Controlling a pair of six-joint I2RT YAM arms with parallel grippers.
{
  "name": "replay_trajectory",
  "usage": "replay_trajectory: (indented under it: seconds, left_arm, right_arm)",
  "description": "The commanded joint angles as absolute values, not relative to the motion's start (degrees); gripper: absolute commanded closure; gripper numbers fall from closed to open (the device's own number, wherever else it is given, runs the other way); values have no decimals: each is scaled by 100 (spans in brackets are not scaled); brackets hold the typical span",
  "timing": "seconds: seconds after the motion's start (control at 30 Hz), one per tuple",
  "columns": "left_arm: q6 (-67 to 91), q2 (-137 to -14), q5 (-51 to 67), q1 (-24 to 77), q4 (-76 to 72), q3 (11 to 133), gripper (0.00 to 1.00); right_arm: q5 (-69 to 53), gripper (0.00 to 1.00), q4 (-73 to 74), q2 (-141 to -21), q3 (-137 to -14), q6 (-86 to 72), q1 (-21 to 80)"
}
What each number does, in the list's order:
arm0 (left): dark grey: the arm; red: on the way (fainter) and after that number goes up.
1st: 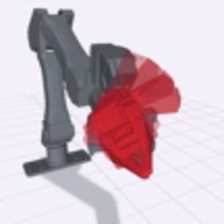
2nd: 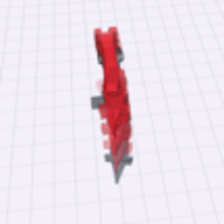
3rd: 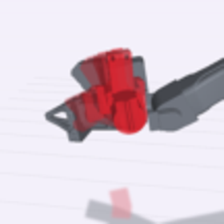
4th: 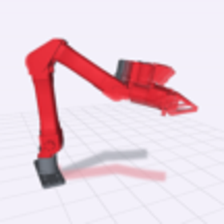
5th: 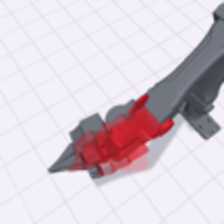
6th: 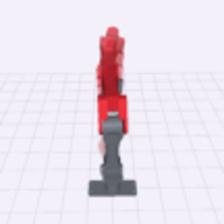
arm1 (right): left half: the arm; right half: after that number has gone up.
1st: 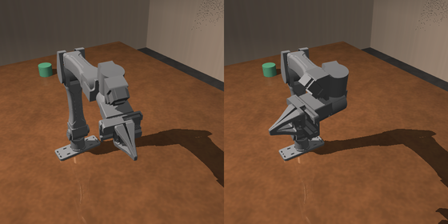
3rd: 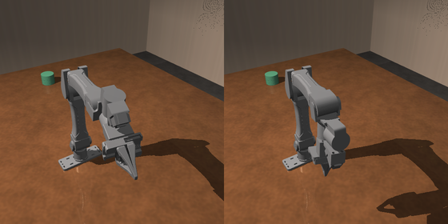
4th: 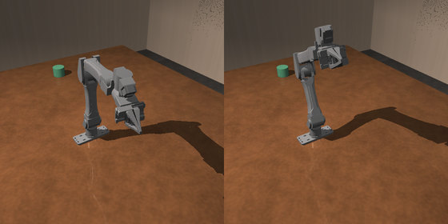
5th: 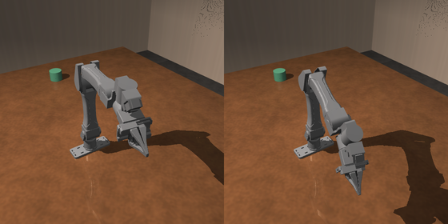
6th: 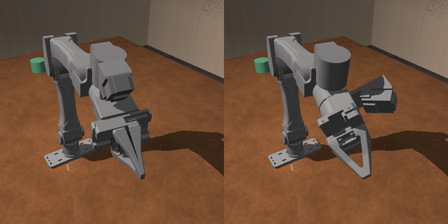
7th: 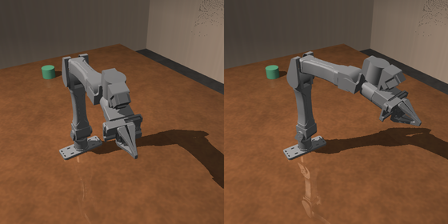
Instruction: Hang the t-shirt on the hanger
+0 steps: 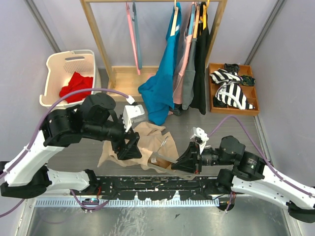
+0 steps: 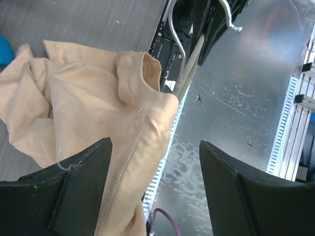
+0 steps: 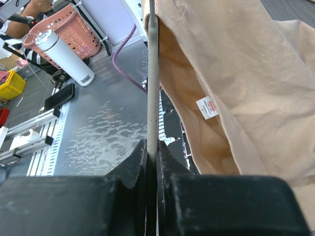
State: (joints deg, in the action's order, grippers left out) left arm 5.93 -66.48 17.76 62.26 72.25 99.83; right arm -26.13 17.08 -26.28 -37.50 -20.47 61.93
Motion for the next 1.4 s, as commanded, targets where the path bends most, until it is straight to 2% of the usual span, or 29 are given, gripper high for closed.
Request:
replay_trajectory:
  seconds: [0.0,0.27,0.53,0.6,0.8,1.03,1.23,1.33,1.37]
  left_arm:
    - [409,-6719,2065,6226,7440,9838,23]
    - [360,-6957,2372,6223,7387,9750,48]
    - [475,-7174,2835,6228,7102,9543,83]
    - [527,-7189,2903,6225,7014,9491,83]
    - [697,-7137,2983,6229,6643,9357,72]
    - [814,-7180,3023,6224,6385,9208,68]
    - [867,-7163,2947,6223,6173,9078,54]
    - [887,-7156,2943,6223,6088,8999,55]
    - [882,-7155,2946,6223,6070,8974,60]
  right_arm:
    - [-2818,99,1285,-2660,-4140,-1897,6234]
    - [-2761,99,1213,-2693,-4149,-1880,6231]
    - [-2508,99,905,-2711,-4082,-1956,6231]
    - [-2489,99,831,-2751,-4075,-1973,6231]
    - [-2516,99,584,-2922,-4051,-2012,6233]
    - [-2457,99,378,-3002,-4031,-2036,6234]
    - [-2420,99,151,-3069,-3983,-2073,6233]
    - [-2413,99,89,-3098,-3978,-2091,6231]
    - [-2411,99,67,-3102,-3968,-2098,6231]
